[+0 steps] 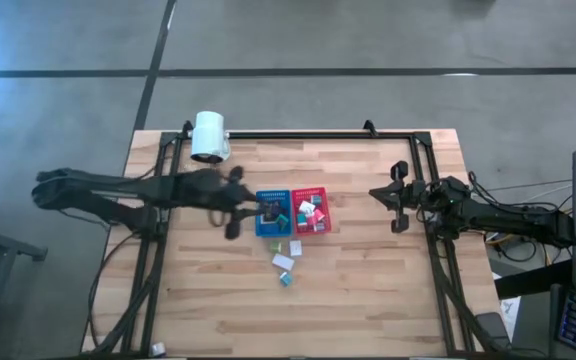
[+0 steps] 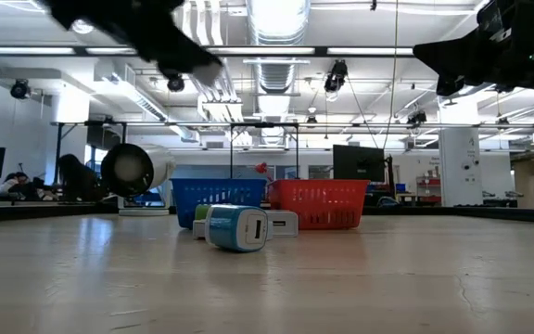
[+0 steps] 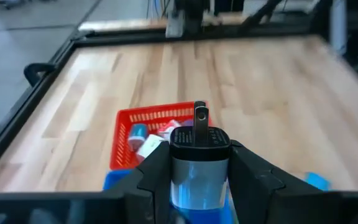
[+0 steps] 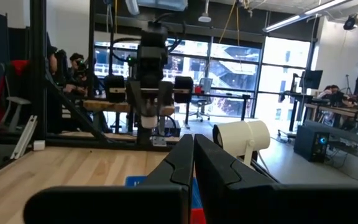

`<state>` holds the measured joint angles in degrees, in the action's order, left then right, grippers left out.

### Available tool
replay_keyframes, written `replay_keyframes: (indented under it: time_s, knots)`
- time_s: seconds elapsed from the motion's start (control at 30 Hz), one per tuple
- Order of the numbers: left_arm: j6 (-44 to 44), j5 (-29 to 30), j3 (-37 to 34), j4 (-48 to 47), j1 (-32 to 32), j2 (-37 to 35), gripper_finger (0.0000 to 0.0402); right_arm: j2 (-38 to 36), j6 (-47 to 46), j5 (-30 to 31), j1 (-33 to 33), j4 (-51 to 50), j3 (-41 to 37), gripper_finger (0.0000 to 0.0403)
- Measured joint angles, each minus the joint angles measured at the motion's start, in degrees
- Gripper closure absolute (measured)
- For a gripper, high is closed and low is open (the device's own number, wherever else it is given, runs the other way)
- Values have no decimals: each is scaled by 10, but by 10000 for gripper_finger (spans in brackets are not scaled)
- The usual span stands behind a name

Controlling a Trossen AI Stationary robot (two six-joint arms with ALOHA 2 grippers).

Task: Pick & Place Office items
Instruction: Put the white black charger adapter into the red bin

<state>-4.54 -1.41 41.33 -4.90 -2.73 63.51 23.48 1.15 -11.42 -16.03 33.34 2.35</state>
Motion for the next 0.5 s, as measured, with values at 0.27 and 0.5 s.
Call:
replay_keyframes:
  time_s: [0.27,0.5]
  knots:
    - [-88,-41,181,-5,-40,267,276,3,-1,0,0,-1,0,394]
    - [-117,-49,302,-17,-52,453,276,10,6,0,0,-1,0,394]
